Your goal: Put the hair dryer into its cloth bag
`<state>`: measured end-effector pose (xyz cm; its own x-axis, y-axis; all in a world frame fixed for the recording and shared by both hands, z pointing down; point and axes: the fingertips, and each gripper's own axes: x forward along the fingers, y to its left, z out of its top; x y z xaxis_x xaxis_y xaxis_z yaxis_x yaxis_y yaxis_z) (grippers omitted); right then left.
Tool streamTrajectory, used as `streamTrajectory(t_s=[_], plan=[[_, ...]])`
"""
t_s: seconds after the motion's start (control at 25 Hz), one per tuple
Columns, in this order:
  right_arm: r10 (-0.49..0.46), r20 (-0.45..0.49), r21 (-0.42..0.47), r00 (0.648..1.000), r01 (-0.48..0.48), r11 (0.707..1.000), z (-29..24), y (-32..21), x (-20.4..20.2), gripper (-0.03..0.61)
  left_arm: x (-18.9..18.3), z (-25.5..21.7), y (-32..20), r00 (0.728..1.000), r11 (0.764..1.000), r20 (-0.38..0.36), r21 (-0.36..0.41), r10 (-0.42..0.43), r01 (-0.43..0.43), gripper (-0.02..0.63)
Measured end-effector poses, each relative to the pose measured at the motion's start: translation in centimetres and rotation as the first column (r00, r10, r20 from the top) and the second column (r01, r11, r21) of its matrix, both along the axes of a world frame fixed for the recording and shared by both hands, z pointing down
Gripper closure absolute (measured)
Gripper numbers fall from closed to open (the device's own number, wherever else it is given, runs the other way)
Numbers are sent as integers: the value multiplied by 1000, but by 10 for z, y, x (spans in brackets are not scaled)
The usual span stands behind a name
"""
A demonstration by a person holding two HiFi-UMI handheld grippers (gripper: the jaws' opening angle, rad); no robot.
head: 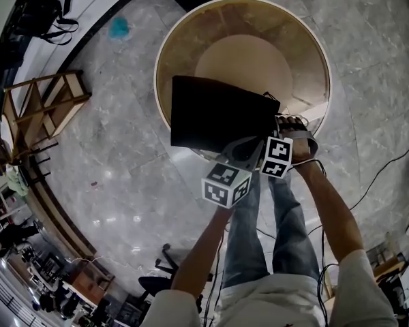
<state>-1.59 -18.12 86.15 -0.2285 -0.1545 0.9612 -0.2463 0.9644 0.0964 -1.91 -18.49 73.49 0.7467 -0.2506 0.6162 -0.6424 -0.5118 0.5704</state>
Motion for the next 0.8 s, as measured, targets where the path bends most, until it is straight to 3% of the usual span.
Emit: streamTrajectory(t_s=[0.4, 0.56, 0.8], plan=[[-36, 96, -66, 995, 42, 997, 3, 2, 2, 278, -2, 5, 0, 1000, 1000, 6, -20, -17, 17, 577], [-61, 158, -102, 986, 77, 992, 1, 7, 5, 220, -2, 7, -2, 1000, 1000, 17, -20, -20, 20, 577], [-80, 186, -72, 979, 95, 993, -6, 8, 26, 200, -1, 5, -3, 1000, 1000, 27, -16, -15, 16, 577]])
